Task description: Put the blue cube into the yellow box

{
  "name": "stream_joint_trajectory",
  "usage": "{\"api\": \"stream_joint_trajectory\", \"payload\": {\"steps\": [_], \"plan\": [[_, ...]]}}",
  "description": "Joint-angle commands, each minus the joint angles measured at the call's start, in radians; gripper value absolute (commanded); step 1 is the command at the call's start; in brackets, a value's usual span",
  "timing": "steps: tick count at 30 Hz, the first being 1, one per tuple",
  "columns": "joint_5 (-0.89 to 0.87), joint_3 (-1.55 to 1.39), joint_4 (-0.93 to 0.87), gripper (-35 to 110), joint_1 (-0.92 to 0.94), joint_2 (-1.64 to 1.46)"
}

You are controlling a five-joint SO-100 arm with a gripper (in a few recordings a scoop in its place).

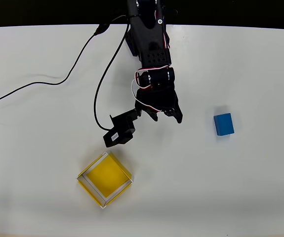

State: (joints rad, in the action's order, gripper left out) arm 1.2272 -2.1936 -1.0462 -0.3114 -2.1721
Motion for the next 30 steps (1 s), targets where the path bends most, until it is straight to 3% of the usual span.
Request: {"api": "stream_joint_trajectory", "payload": {"steps": [1,14,30], "plan": [[-0.071,0.288,-0.018,38,-0.072,0.110],[-0.314,0.844,-0.221,46,-0.371,0.655],[-0.374,1.054,-0.245,46,-0.506,1.006]]}}
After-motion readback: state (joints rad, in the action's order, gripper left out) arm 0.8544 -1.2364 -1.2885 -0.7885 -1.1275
